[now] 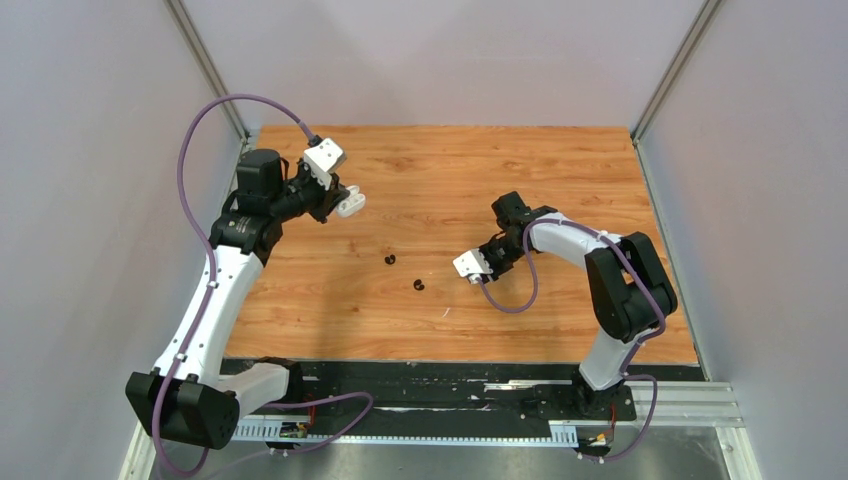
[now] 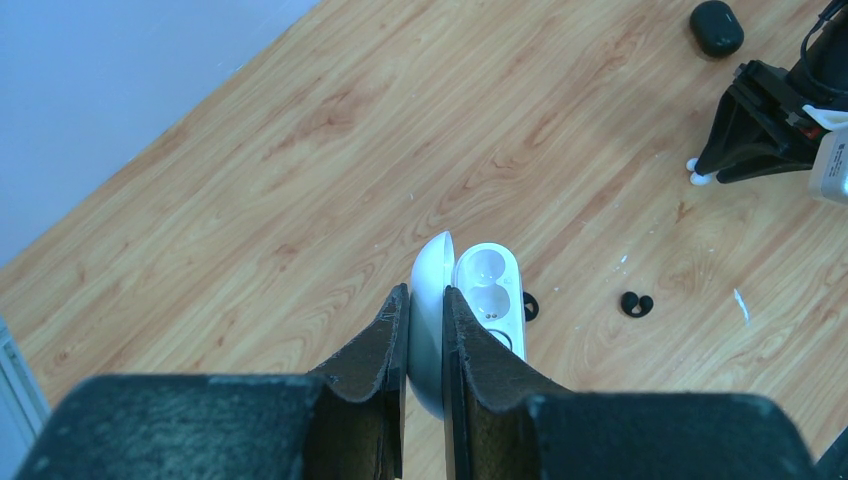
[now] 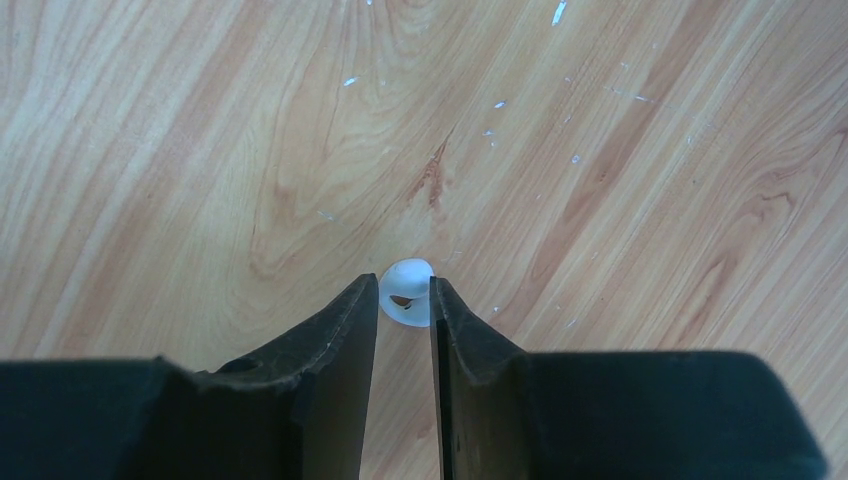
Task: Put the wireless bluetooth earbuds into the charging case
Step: Pick up the right earbud from the center of the board.
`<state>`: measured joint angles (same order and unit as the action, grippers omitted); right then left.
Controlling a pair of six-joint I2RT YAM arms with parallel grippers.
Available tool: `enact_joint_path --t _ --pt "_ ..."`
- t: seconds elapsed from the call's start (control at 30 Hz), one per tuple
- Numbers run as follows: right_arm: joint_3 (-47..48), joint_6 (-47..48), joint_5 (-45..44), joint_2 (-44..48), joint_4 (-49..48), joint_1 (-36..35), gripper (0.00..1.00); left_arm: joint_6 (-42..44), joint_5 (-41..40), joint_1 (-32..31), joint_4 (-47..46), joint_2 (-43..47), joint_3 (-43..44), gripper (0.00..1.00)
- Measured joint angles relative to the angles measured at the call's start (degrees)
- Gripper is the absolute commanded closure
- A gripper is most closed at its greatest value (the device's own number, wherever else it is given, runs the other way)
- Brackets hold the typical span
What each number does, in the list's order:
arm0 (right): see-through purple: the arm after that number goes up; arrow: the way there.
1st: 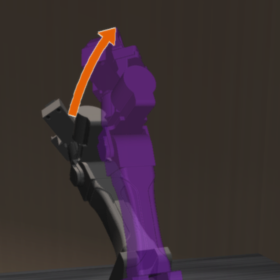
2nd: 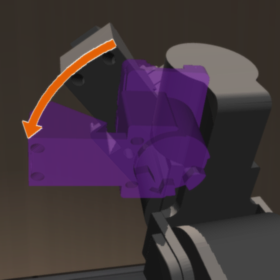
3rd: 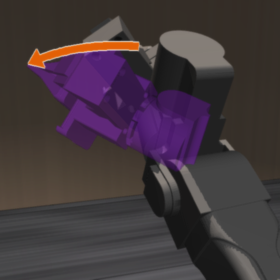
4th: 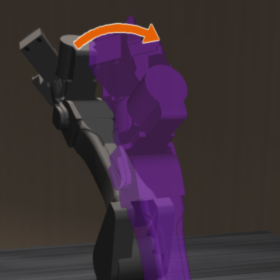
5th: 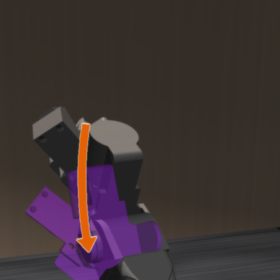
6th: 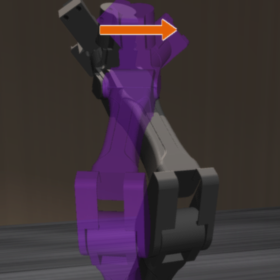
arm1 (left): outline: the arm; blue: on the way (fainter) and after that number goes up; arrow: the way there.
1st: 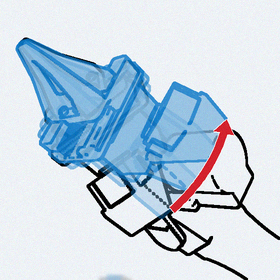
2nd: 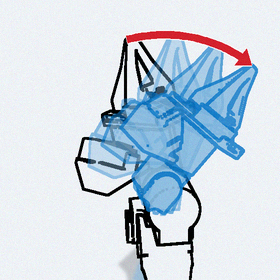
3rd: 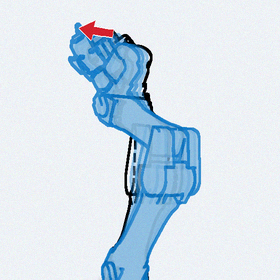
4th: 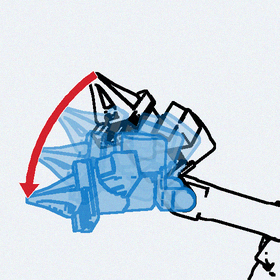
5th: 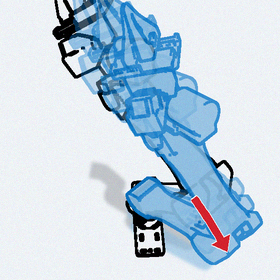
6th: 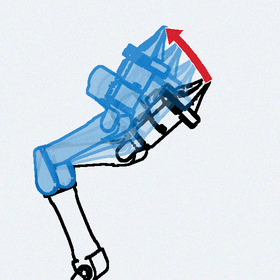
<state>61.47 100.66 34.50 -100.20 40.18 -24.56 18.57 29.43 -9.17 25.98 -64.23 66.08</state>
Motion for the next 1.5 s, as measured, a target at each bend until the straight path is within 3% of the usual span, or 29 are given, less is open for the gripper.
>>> enact_joint_path --t 0.83,1.5 --pt "1.1 1.7 -1.1 -1.7 1.6 0.0 0.68 0.0 0.0 0.0 0.0 0.0 0.0 1.00" --pt "7.2 -0.1 -1.3 -4.7 2.9 0.0 0.85 0.0 0.0 0.0 -0.1 0.0 0.0 1.00"
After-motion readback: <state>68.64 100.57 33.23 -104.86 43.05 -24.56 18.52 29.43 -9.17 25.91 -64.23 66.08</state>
